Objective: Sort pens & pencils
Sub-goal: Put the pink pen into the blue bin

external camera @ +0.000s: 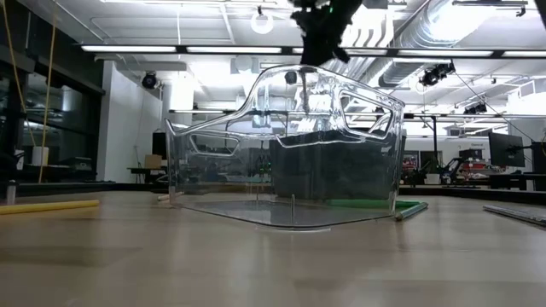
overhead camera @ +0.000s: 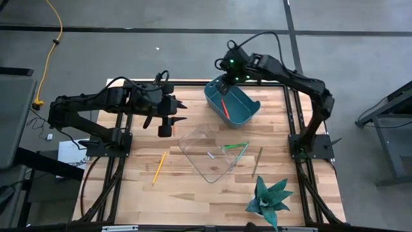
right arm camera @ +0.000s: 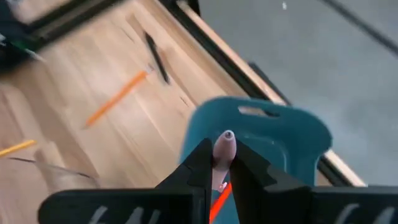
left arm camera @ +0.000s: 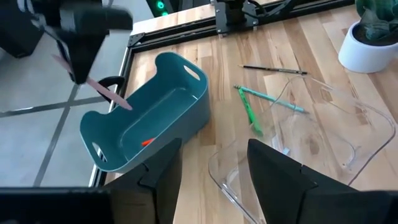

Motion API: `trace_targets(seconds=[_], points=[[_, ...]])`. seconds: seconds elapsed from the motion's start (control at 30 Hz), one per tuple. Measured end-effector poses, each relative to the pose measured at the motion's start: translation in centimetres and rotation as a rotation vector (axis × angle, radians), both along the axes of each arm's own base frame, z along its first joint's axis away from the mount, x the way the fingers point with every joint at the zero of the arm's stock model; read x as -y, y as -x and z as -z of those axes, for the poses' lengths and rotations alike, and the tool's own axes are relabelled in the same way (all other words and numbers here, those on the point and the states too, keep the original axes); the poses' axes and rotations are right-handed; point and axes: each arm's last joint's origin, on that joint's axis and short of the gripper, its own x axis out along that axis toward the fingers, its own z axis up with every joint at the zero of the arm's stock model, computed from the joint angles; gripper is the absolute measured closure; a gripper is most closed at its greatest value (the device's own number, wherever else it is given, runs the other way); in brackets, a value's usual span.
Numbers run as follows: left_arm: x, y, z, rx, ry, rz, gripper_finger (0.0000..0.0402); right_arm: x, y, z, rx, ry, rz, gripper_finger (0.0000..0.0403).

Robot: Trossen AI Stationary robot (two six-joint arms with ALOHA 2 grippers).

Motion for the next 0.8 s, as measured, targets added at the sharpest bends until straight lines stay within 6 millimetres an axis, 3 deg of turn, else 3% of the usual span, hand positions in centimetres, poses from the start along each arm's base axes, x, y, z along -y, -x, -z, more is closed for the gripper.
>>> trace_targets(seconds=[0.33, 0.57, 0.8], points=[[0.0, 0.3, 0.4, -0.051, 0.008, 0.000, 0.0234, 2.0, -0.8, 5.6, -0.239, -0.221, 0.068, 0.0375], [0.0, 0.3, 0.4, -0.057, -0.001, 0.008, 0.0234, 2.6, -0.6, 7.2, -0.323, -0.290, 0.117, 0.0375], [0.0, 0.3, 0.4, -0.058, -0.003, 0.009, 0.0234, 3.1, -0.2, 7.4, -0.338, -0.305, 0.136, 0.0375]])
